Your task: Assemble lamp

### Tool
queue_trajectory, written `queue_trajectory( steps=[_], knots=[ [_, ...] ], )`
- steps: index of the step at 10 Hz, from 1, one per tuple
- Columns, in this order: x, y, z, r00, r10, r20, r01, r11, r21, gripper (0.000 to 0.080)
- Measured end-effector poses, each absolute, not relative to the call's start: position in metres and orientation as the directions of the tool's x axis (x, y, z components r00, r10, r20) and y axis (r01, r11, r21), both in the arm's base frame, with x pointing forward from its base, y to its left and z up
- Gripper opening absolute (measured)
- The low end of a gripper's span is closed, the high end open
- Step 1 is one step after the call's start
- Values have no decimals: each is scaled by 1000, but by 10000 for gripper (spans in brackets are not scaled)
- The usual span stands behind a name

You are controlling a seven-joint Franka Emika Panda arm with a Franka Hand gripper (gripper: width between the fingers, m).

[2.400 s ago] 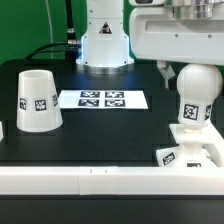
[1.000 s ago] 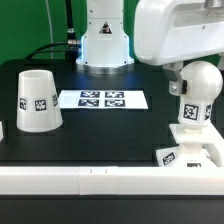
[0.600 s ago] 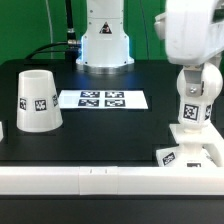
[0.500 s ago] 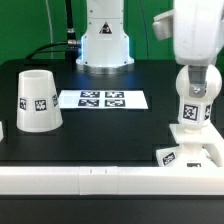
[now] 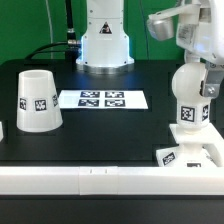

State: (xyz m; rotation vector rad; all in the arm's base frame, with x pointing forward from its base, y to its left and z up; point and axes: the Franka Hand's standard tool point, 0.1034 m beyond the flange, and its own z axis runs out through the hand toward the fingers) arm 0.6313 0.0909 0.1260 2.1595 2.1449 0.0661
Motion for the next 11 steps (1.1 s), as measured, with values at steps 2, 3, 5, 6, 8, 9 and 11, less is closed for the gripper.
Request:
queue_trajectory(
  steps=[2, 3, 5, 6, 8, 9, 11],
  knots=[
    [631, 87, 122, -3, 999, -41, 996, 7, 93, 699],
    [630, 87, 120, 0, 999, -41, 996, 4, 90, 699],
    [629, 87, 118, 3, 999, -41, 996, 0, 87, 699],
    [629, 86, 118, 4, 999, -42, 996, 0, 87, 575],
    [629, 86, 118, 11, 999, -41, 996, -7, 87, 576],
    [629, 86, 118, 40, 998, -38, 996, -37, 87, 576],
    [629, 86, 117, 65, 997, -35, 994, -61, 87, 576]
  ],
)
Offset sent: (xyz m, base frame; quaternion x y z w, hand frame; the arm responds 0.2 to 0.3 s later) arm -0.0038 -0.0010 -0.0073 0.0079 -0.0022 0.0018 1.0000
